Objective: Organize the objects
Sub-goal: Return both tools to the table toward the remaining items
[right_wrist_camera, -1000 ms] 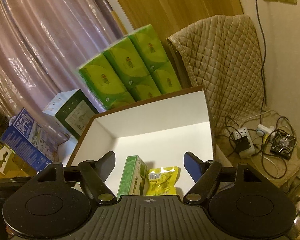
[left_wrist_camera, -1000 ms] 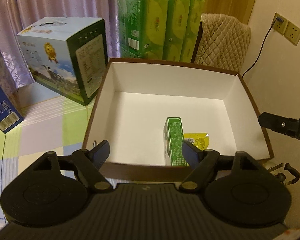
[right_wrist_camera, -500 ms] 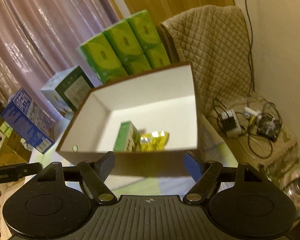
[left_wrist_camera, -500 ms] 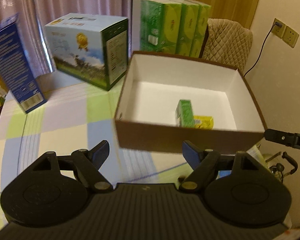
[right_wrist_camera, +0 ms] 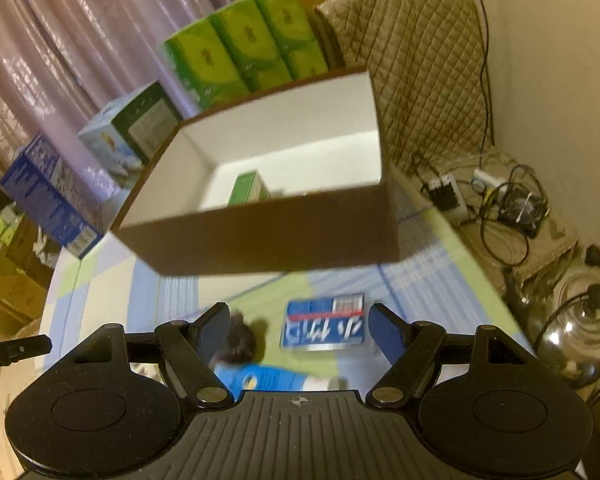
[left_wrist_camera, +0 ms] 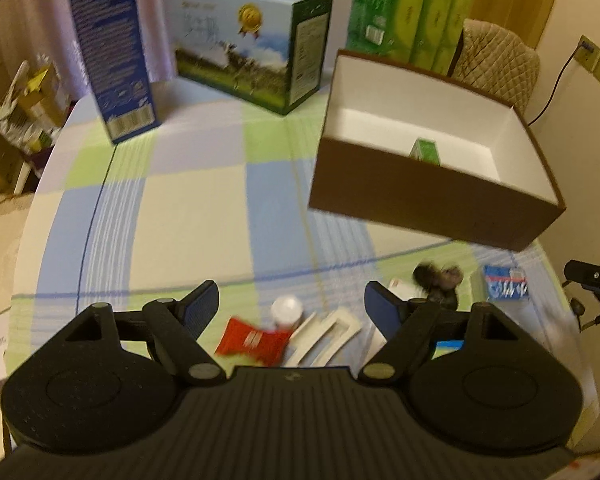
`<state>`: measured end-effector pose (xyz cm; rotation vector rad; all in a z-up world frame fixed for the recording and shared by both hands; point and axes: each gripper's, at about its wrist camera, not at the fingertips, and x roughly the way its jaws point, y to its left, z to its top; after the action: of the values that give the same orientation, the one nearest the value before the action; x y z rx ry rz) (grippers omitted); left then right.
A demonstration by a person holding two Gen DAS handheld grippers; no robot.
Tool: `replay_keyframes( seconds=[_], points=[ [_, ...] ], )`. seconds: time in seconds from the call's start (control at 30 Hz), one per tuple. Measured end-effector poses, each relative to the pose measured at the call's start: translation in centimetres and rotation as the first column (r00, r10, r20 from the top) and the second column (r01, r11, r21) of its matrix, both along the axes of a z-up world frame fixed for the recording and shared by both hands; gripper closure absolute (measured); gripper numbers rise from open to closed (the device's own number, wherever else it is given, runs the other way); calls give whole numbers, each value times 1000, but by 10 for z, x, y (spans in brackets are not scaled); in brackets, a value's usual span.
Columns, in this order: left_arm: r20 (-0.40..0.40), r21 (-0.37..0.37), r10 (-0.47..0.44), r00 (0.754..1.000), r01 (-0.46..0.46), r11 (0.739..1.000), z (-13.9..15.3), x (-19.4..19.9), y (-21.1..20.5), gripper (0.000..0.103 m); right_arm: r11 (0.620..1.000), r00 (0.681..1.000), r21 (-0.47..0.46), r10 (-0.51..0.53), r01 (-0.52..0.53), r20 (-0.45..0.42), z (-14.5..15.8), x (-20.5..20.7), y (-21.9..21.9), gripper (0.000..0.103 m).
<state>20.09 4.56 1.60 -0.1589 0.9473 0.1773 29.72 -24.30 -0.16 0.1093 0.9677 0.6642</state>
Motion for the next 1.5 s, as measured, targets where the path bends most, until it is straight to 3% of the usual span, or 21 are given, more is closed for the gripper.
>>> replay_keyframes(
  seconds=[0.43,0.63,0.87,1.1,1.2,1.3,1.5],
  points=[
    [-75,-25,55,996,-57,998,-26,-45,19,26,991,994,-78,103,-106,-39,-38,-24,15,30],
    [-110,-30,82,991,-86,996,-38,-55,23,26,969,974,-107,224,-224,-8,-52,-28,27,30],
    [-138,-20,123,983,-127,992,-47,-64,32,26,912,918,-164,390,-375,71,-66,-25,45,30],
    [-147,-27,150,978,-155,988,-51,-74,36,26,821,831,-248,548,-514,94,-91,-21,61,42],
    [-152,-27,164,975,-170,985,-52,-79,38,26,797,809,-276,580,-537,100,-96,-25,63,47],
    [-155,-30,179,971,-186,982,-53,-84,41,26,775,787,-290,608,-561,104,-94,-33,62,62],
    [-160,-39,178,971,-187,982,-56,-84,41,26,761,778,-274,625,-588,66,-94,-56,54,62]
  ],
)
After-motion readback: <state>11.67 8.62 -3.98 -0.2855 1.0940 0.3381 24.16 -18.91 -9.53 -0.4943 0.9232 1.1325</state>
